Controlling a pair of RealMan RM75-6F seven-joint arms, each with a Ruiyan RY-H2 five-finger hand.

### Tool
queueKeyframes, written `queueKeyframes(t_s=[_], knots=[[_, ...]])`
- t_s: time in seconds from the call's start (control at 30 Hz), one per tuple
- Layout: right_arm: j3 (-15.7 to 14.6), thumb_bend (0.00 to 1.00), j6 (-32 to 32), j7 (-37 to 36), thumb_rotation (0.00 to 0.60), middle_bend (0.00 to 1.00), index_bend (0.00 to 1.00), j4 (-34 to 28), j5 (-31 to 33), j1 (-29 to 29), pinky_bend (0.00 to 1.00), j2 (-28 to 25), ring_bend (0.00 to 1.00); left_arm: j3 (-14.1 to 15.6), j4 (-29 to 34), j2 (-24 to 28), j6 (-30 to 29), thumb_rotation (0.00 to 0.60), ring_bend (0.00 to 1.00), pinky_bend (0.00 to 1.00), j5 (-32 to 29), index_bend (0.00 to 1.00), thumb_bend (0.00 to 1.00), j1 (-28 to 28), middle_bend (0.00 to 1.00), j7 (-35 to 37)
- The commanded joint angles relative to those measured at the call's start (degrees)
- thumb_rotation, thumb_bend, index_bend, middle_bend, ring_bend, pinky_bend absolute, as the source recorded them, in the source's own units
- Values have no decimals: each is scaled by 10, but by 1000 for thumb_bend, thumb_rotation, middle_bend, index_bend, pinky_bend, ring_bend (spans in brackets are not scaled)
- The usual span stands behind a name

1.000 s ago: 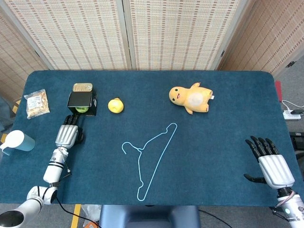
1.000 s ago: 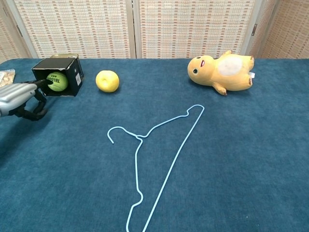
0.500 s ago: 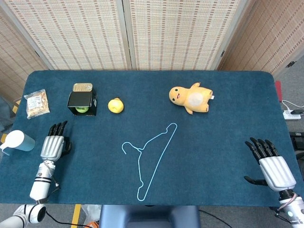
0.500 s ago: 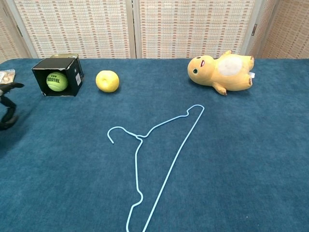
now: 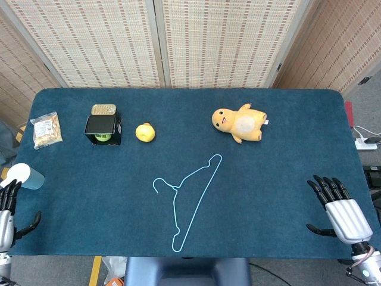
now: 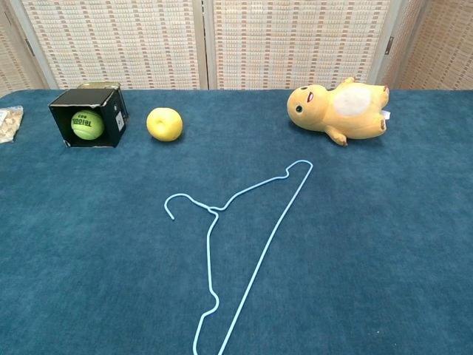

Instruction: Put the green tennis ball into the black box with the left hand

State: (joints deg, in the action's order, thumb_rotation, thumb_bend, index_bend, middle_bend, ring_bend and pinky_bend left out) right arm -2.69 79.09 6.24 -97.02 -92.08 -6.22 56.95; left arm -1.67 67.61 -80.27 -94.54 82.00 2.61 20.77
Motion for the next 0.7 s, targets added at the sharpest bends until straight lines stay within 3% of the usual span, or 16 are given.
queueKeyframes(t_s=[0.03,0.7], knots=[[-1,0,1,-1,600,0,0,0,-3,0,0,0,0,13,-49,-26,4,600,0,0,22,0,316,-17,0,33],[4,0,8,14,600,0,0,-5,4,5,0,6,0,12,-97,-57,24,600,0,0,54,0,316,-7,0,35]])
